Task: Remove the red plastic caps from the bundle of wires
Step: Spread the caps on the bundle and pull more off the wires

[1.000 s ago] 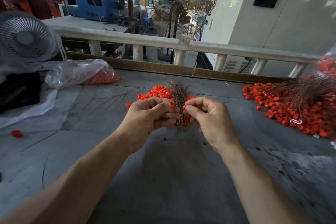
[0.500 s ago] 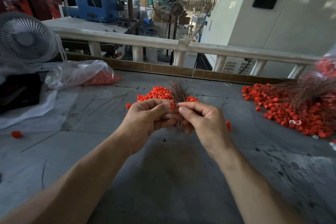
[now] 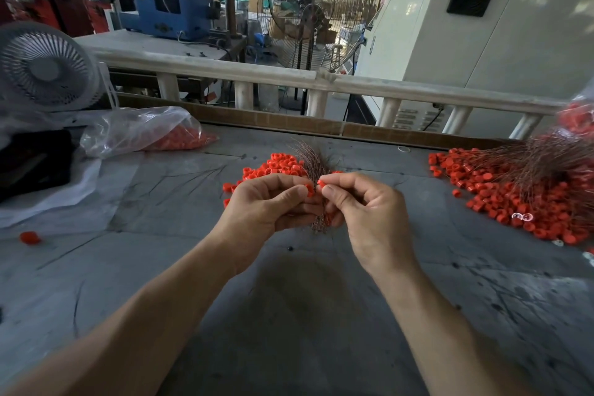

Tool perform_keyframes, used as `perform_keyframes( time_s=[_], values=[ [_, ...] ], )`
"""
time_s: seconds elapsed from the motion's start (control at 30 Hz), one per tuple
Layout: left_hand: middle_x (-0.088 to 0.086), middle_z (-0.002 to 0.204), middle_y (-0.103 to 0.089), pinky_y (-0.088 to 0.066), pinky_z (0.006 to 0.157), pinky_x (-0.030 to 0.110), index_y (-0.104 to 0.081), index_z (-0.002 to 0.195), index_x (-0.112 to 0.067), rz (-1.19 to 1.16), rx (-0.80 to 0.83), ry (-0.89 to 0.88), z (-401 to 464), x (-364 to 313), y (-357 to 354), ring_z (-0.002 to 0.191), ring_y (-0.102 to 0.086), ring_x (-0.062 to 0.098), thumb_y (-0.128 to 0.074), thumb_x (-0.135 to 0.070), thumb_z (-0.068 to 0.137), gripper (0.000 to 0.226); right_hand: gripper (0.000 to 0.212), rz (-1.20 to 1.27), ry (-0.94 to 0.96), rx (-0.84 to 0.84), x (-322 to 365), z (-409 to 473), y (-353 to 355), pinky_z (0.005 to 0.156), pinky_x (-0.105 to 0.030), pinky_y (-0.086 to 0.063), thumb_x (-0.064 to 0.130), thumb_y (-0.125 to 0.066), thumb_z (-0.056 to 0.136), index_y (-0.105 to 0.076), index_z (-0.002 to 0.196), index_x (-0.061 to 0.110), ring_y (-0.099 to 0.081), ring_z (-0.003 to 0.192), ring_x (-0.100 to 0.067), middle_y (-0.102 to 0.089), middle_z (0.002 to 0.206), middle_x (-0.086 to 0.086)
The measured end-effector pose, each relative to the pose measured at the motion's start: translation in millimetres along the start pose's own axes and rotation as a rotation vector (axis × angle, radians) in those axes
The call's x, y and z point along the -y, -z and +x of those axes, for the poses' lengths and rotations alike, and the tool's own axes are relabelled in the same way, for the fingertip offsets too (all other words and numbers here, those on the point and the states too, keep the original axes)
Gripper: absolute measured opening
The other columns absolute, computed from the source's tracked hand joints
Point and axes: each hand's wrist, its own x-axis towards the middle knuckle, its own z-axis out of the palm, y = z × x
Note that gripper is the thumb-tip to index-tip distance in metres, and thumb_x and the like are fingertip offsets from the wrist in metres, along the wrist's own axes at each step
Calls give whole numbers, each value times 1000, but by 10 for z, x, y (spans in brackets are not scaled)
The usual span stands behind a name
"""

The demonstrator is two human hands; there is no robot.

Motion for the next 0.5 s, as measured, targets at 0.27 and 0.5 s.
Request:
perform_keyframes(
  time_s=[0.27,0.5],
  values=[
    [22,98,-76,-60,80,35,-68,110,2,125,-13,-97,-18,26,-43,92,-75,32,-66,-14,89,27,12,-147,103,-1,93,-52,-8,73,-7,-50,12,-77,89,-79,92,24,-71,84,1,-77,85,13],
    [20,94,-76,-61,79,35,-68,109,4,177,-37,-148,-21,40,-56,88,-75,30,-65,-8,91,22,7,-264,212,-6,129,-48,-5,80,-10,-49,9,-79,86,-81,89,14,-69,89,-3,-73,88,8]
  ],
)
